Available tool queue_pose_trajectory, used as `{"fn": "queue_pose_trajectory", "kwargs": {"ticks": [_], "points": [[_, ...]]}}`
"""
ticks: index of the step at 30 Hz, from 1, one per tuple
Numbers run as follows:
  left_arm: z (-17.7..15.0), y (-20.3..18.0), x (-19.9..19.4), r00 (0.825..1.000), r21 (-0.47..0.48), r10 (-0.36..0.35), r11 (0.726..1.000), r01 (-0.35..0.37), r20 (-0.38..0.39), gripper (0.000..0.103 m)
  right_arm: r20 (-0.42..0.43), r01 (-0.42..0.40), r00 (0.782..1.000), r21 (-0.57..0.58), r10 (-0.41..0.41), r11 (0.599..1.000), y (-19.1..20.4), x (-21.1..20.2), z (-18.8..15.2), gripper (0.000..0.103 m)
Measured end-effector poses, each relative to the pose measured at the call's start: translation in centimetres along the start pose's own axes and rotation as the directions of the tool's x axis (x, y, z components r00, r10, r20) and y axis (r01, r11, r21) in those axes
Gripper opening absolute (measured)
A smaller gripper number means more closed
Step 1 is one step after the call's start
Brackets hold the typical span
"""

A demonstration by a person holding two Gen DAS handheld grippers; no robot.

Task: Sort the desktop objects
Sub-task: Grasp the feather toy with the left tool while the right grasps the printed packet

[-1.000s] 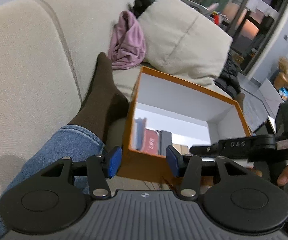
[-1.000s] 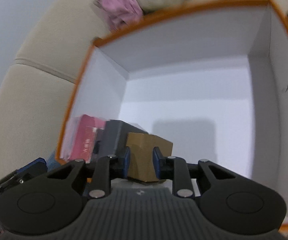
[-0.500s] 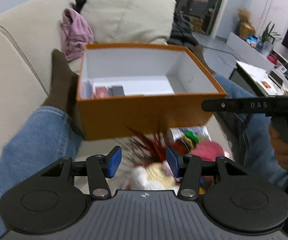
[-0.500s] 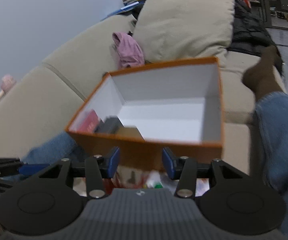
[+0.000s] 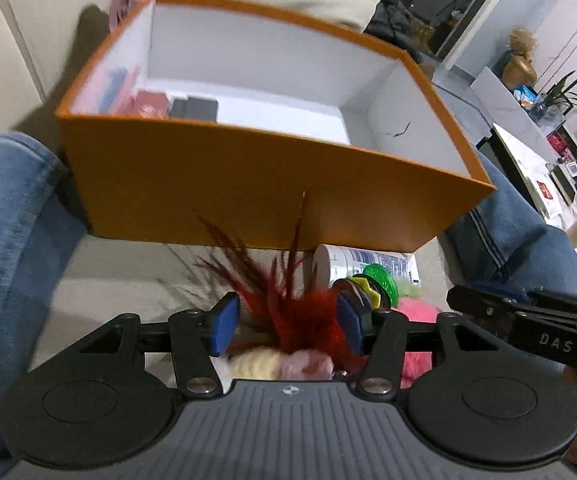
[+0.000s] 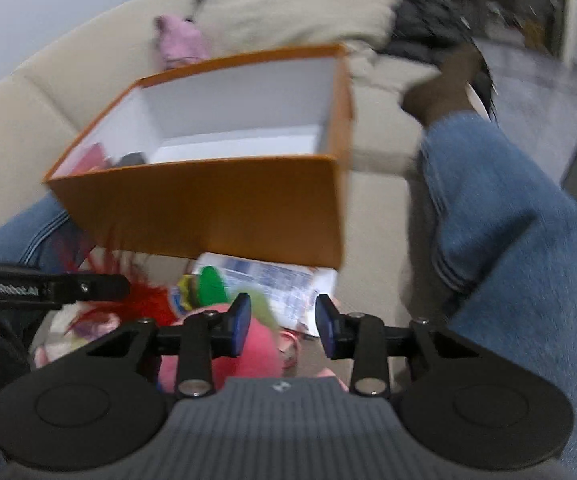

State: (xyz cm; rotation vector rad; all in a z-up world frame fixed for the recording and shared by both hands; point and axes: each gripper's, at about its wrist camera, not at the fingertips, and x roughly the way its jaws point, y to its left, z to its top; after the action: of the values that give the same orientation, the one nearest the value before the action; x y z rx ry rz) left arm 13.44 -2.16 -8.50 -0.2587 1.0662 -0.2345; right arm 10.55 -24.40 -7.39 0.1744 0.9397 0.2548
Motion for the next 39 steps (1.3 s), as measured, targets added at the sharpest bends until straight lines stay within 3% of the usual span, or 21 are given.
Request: {"fn": "queue_pose_trajectory", "kwargs": {"ticks": [2, 3, 5, 6, 9, 17, 19, 23, 26, 29, 36, 38, 39], "points": [[0.1, 0.2, 1.0, 0.999, -0.032, -0.020, 0.999, 0.019, -0.025, 0.050, -0.039, -0.013, 0.999, 0.058, 0.015, 0.998, -1.1, 1.1, 0.3, 0.039], [0.0, 0.3, 1.4, 0.999, -0.040, -0.027, 0.999, 0.025, -0.035, 0.036, -0.058, -0.021, 0.998, 0.079, 0.026, 0.997, -1.5, 1.8, 0.5, 0.039], [-0.2, 0.5, 1.9, 0.999, -0.051, -0.025, 0.998, 0.023, -0.047, 0.025, -0.091, -0.035, 0.995, 0.104, 0.044, 0.994, -2.1, 3.1, 0.8, 0.039], [-0.4, 0.6, 2.0, 0.999, -0.052, -0.024, 0.998, 0.022, -0.047, 0.012, -0.110, -0.039, 0.993, 0.119, 0.053, 0.992, -2.4, 3.7, 0.9, 0.039], [-0.5, 1.1, 1.6, 1.000, -0.063, -0.012, 0.998, 0.010, -0.025, 0.002, -0.150, -0.034, 0.987, 0.180, 0.061, 0.983, -3.4, 5.3, 1.3, 0.039], [-0.1, 1.5, -3.0, 0.992, -0.090, -0.051, 0.994, 0.062, 0.118, 0.000, -0.149, -0.083, 0.981, 0.249, 0.123, 0.965, -4.2, 6.8, 1.5, 0.038], [-0.1, 1.5, -4.7, 0.986, -0.084, -0.038, 0.995, 0.053, 0.164, 0.000, -0.150, -0.085, 0.980, 0.257, 0.127, 0.963, -4.3, 6.6, 1.8, 0.024], [0.2, 1.0, -7.3, 0.971, -0.042, -0.003, 0.999, 0.013, 0.239, 0.000, -0.123, -0.131, 0.978, 0.267, 0.169, 0.955, -4.1, 5.1, 1.7, 0.018], [0.2, 0.4, -7.2, 0.968, -0.016, 0.047, 0.999, -0.045, 0.245, 0.000, -0.069, -0.183, 0.976, 0.244, 0.205, 0.952, -3.0, 3.4, 1.9, 0.018], [-0.2, 0.6, -6.0, 0.976, -0.034, 0.061, 0.998, -0.055, 0.210, 0.000, -0.037, -0.234, 0.968, 0.207, 0.246, 0.950, -1.4, 2.4, 2.4, 0.019], [-1.2, 1.9, -4.7, 0.974, -0.068, 0.151, 0.988, -0.141, 0.170, 0.001, -0.055, -0.247, 0.965, 0.124, 0.255, 0.961, 2.5, 3.6, 2.7, 0.017], [-1.5, 2.2, -4.8, 0.974, -0.071, 0.146, 0.988, -0.136, 0.173, 0.007, -0.042, -0.237, 0.969, 0.099, 0.242, 0.966, 3.3, 3.5, 2.6, 0.016], [-1.6, 2.2, -4.9, 0.974, -0.066, 0.141, 0.989, -0.132, 0.176, 0.019, -0.032, -0.234, 0.971, 0.081, 0.237, 0.969, 3.5, 3.6, 2.8, 0.015]]}}
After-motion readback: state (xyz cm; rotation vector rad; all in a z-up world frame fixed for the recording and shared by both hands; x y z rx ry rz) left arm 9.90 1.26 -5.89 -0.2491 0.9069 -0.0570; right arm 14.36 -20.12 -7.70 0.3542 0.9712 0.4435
